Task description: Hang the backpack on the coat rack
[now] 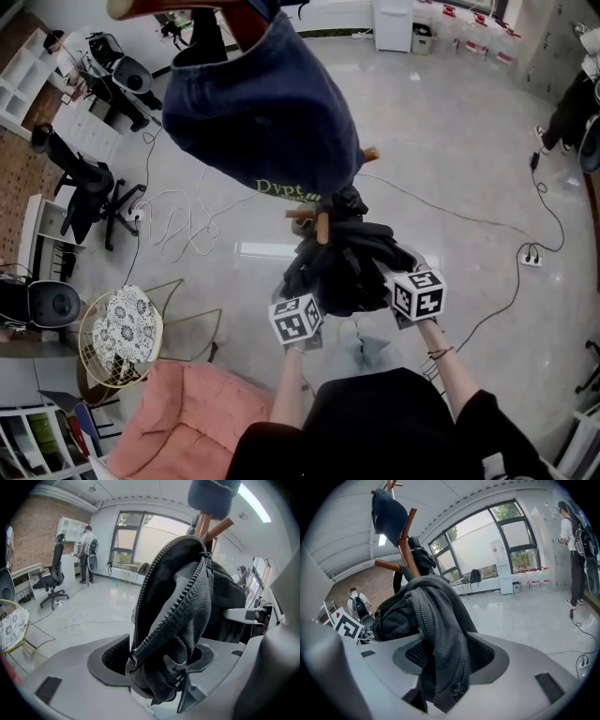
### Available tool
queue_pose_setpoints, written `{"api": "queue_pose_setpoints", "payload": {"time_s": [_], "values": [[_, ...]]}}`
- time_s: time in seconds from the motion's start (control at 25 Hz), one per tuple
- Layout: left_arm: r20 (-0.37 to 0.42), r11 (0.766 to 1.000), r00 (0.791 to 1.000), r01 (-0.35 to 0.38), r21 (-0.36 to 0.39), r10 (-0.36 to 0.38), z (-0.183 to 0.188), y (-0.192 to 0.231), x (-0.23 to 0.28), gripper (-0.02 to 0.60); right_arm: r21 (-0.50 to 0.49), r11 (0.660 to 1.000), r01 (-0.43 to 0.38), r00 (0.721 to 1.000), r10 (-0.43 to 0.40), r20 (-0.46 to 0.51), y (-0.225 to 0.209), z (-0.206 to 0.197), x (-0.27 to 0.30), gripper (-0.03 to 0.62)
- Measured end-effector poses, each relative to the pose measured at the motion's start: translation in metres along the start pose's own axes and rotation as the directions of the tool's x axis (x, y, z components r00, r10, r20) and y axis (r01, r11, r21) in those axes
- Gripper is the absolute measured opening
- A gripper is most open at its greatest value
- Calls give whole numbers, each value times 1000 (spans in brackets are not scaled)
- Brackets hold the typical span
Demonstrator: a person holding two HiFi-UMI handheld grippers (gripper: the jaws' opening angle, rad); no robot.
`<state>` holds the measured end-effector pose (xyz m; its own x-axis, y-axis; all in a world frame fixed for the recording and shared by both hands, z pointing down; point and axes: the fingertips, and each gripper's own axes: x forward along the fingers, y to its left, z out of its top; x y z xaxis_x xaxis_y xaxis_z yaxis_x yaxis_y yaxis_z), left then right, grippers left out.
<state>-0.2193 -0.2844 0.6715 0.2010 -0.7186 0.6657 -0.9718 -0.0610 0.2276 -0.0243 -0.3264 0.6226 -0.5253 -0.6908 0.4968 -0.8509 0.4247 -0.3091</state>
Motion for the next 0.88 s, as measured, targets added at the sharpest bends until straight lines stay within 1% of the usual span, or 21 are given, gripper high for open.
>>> {"api": "queue_pose_setpoints", "payload": {"time_s": [0.08, 0.2, 0.36, 0.48, 0.6, 0.8, 0.84, 0.88], "values": [[-5, 1000, 1000, 0, 4, 0, 0, -2, -3, 298, -1, 1000, -5, 1000, 5, 3, 2, 3, -1, 204], [-8, 1000, 1000, -6, 9, 6, 1, -2, -10, 318, -10, 1000, 11, 1000, -10, 4, 3, 6, -4, 221], [14, 1000, 1000, -8, 20, 8, 6, -4, -27, 322, -14, 1000, 1, 1000, -1, 24, 6, 9, -15, 238], [39, 999, 999, -8, 38, 7, 11, -5, -41, 322, -24, 1000, -7, 999, 8, 41, 9, 13, -26, 236], [72, 998, 997, -16, 60, 12, 17, -6, -56, 321, -42, 999, -27, 998, 29, 56, 13, 18, -39, 236], [151, 996, 988, 1, 88, -15, 38, -10, -90, 317, -126, 991, -45, 994, 57, 96, 29, 38, -62, 235], [171, 996, 985, 5, 94, -21, 44, -12, -98, 302, -133, 990, -50, 992, 64, 105, 33, 42, -67, 228], [193, 995, 981, 2, 104, -22, 50, -13, -105, 273, -137, 989, -54, 991, 70, 117, 37, 46, -71, 202]]}}
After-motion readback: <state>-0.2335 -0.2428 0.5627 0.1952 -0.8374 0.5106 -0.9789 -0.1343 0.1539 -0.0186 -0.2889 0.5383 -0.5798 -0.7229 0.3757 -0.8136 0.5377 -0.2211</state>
